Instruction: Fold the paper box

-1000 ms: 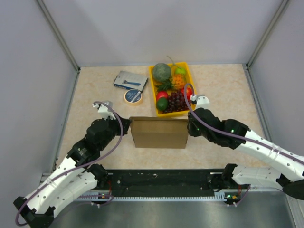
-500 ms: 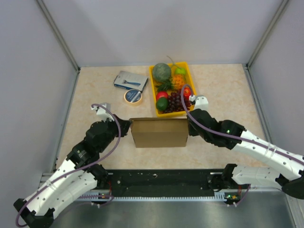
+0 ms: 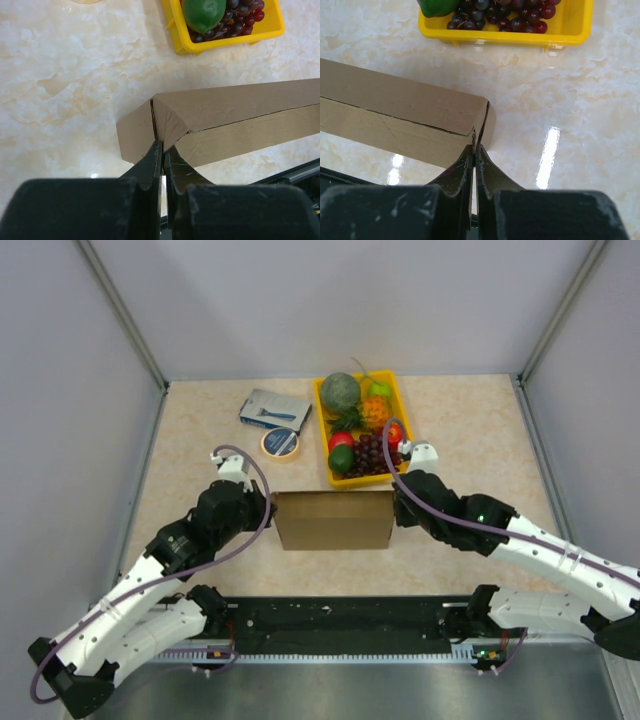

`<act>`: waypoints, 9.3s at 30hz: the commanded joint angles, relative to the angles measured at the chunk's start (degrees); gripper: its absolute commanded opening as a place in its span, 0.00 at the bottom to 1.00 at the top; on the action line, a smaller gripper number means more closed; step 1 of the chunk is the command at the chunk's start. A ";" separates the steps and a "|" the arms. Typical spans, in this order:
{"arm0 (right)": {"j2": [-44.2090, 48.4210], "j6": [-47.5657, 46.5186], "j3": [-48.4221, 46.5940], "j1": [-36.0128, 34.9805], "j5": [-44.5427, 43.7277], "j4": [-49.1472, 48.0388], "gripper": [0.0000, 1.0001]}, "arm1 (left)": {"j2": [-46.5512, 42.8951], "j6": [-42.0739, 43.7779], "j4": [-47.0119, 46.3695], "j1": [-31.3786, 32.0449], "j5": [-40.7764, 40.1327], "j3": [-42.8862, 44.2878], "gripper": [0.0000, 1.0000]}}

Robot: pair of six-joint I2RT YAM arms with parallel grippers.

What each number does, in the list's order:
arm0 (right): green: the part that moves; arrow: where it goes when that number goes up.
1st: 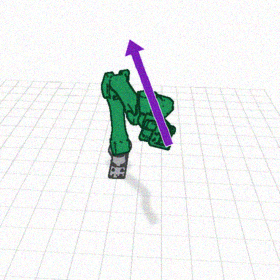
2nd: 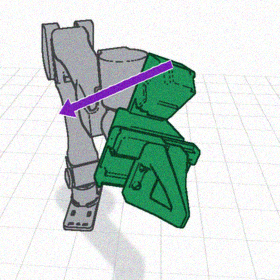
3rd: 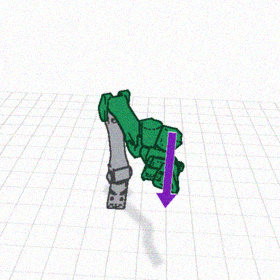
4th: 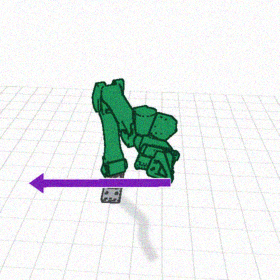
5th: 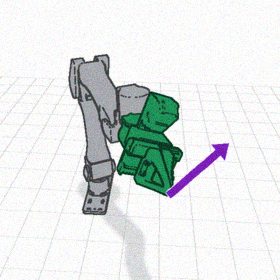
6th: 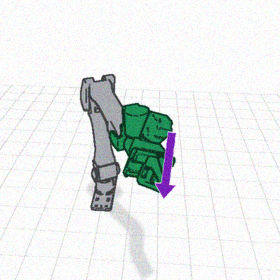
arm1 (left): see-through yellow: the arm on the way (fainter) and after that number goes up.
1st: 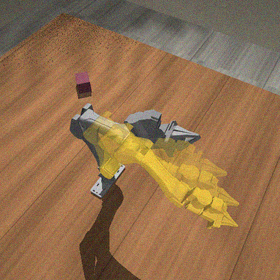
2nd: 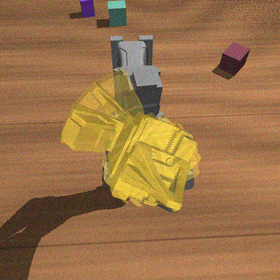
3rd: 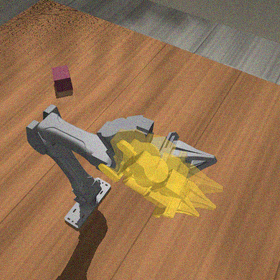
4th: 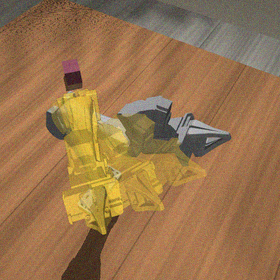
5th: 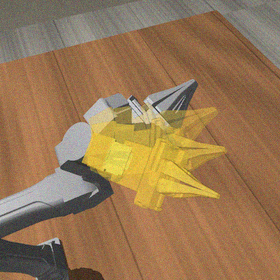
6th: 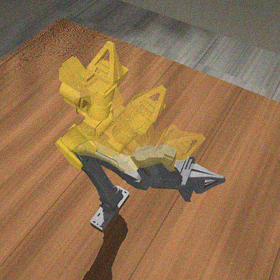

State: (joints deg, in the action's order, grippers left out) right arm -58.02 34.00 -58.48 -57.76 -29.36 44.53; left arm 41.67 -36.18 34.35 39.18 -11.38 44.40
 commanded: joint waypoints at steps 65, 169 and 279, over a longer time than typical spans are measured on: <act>-2.37 11.62 -5.33 29.59 42.52 -20.45 0.18 | -3.79 -0.12 -2.80 0.02 1.97 -9.25 0.06; 9.15 -12.29 13.39 3.18 6.78 -15.79 0.00 | -1.59 0.67 2.12 0.72 3.90 -4.68 0.04; 1.07 13.81 20.77 44.05 66.02 -25.81 0.35 | 2.71 -7.67 -14.48 -29.77 44.16 -14.34 0.36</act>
State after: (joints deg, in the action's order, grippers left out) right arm -56.99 49.39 -40.69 -13.98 38.87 17.15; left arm 42.89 -45.25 16.40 9.39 32.21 33.63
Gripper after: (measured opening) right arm 0.368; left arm 0.419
